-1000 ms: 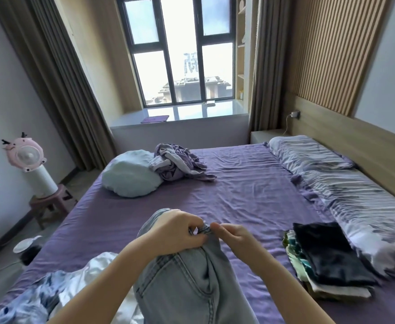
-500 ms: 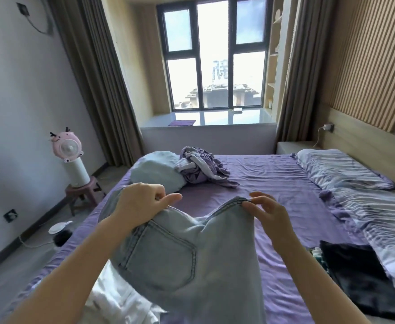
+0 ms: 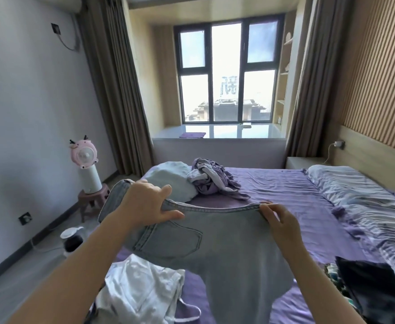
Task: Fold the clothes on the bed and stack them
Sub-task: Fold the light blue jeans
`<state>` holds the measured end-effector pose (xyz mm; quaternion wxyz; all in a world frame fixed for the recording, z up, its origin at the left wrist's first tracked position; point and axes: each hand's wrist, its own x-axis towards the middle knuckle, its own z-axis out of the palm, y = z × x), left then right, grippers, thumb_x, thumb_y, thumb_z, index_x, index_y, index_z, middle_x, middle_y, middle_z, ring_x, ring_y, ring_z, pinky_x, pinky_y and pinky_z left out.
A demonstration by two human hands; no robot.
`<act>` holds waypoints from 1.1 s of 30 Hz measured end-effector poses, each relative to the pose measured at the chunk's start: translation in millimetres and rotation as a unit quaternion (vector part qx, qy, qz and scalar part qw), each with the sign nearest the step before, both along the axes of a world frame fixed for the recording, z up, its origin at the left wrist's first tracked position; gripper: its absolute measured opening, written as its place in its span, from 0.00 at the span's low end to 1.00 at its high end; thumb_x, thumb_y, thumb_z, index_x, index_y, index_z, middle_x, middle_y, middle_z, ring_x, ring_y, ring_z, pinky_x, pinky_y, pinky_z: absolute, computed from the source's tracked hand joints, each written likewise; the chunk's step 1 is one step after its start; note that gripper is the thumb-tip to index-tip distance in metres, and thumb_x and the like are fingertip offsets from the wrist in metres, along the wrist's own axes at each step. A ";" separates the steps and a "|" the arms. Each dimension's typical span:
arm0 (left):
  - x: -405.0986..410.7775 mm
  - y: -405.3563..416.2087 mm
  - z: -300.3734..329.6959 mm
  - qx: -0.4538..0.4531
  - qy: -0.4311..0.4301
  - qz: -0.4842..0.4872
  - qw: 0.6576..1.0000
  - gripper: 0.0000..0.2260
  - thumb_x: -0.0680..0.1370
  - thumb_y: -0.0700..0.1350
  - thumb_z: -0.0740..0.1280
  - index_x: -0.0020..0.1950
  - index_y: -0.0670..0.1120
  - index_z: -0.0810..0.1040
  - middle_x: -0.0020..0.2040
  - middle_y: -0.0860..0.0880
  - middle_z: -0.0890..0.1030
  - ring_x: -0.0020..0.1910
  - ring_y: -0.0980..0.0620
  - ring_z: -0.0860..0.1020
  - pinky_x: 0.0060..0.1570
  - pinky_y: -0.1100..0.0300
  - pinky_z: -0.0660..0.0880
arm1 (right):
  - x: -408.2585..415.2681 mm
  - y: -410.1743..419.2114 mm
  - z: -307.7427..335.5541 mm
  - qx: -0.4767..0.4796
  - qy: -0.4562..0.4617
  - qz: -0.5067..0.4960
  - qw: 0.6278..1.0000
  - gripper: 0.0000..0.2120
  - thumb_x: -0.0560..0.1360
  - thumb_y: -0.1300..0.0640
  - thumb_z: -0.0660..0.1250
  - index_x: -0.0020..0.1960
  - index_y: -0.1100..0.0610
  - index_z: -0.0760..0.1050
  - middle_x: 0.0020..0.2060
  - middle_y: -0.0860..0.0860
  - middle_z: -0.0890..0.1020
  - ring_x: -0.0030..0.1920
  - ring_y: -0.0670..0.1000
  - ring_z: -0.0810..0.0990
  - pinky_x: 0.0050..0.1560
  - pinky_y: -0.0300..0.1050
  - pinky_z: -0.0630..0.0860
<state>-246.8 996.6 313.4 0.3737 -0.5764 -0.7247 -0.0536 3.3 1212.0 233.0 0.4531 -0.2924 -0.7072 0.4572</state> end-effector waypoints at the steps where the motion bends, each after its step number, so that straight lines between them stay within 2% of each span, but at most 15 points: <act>1: -2.4 -1.9 0.5 -0.012 0.013 -0.008 1.000 0.36 0.69 0.78 0.48 0.35 0.46 0.74 0.21 0.51 0.72 0.20 0.49 0.73 0.30 0.61 0.70 | 1.3 -2.5 0.1 0.006 0.005 -0.008 1.000 0.04 0.76 0.58 0.68 0.43 0.54 0.80 0.48 0.45 0.80 0.51 0.42 0.76 0.45 0.21 0.65; 5: -9.3 -4.1 4.6 -0.047 0.042 -0.037 0.997 0.35 0.66 0.78 0.55 0.38 0.45 0.74 0.22 0.51 0.72 0.21 0.49 0.73 0.29 0.60 0.69 | 6.7 -10.0 2.9 0.069 -0.001 -0.072 0.995 0.05 0.76 0.59 0.67 0.42 0.54 0.78 0.50 0.48 0.76 0.55 0.46 0.72 0.52 0.28 0.63; 7: -4.3 -0.1 13.8 -0.044 0.048 -0.051 0.997 0.34 0.65 0.77 0.56 0.37 0.45 0.74 0.22 0.50 0.72 0.20 0.49 0.73 0.28 0.60 0.71 | 11.6 -15.1 8.1 0.071 -0.003 -0.075 0.995 0.04 0.77 0.59 0.66 0.43 0.55 0.77 0.49 0.50 0.77 0.52 0.47 0.73 0.50 0.28 0.64; 11: 25.0 8.8 28.1 -0.048 0.051 -0.060 0.996 0.36 0.65 0.76 0.56 0.41 0.43 0.76 0.23 0.50 0.75 0.21 0.49 0.75 0.29 0.60 0.71 | 32.5 -20.4 10.2 0.041 0.006 -0.127 0.991 0.07 0.79 0.53 0.62 0.48 0.55 0.75 0.45 0.51 0.78 0.47 0.50 0.74 0.46 0.42 0.66; 16: 72.3 8.1 27.2 -0.062 0.019 -0.057 0.996 0.39 0.63 0.78 0.55 0.50 0.44 0.78 0.23 0.50 0.76 0.22 0.49 0.75 0.28 0.61 0.70 | 74.0 -22.1 4.4 0.038 0.019 -0.171 0.984 0.08 0.79 0.50 0.61 0.48 0.55 0.73 0.41 0.49 0.77 0.43 0.49 0.74 0.44 0.42 0.65; 20: 111.7 9.5 6.2 -0.066 -0.047 -0.056 0.995 0.43 0.60 0.82 0.49 0.54 0.49 0.75 0.30 0.50 0.80 0.32 0.47 0.80 0.36 0.57 0.73 | 122.3 -17.9 -4.5 0.046 -0.043 -0.150 0.987 0.12 0.79 0.47 0.59 0.49 0.56 0.72 0.37 0.44 0.74 0.37 0.47 0.72 0.35 0.42 0.62; 23: 147.5 15.6 -11.0 -0.090 -0.117 -0.055 0.987 0.40 0.57 0.84 0.47 0.50 0.55 0.72 0.33 0.54 0.79 0.38 0.50 0.80 0.40 0.58 0.71 | 165.3 -9.0 -7.6 0.073 -0.102 -0.123 0.985 0.13 0.79 0.46 0.58 0.46 0.57 0.70 0.34 0.44 0.73 0.34 0.46 0.72 0.32 0.41 0.64; 28: 198.8 27.7 -37.9 -0.145 -0.216 -0.054 0.964 0.37 0.56 0.84 0.50 0.46 0.57 0.70 0.36 0.55 0.79 0.40 0.52 0.77 0.40 0.58 0.68 | 233.7 12.7 -4.8 0.124 -0.204 -0.076 0.968 0.11 0.79 0.50 0.61 0.44 0.57 0.71 0.32 0.46 0.74 0.33 0.42 0.71 0.32 0.36 0.64; 33: 226.6 32.2 -76.8 -0.201 -0.276 -0.042 0.939 0.40 0.56 0.84 0.51 0.43 0.51 0.73 0.35 0.54 0.78 0.37 0.53 0.75 0.36 0.58 0.69 | 261.5 33.3 -10.9 0.153 -0.296 -0.015 0.943 0.12 0.77 0.52 0.65 0.38 0.56 0.69 0.29 0.45 0.72 0.31 0.44 0.70 0.31 0.36 0.62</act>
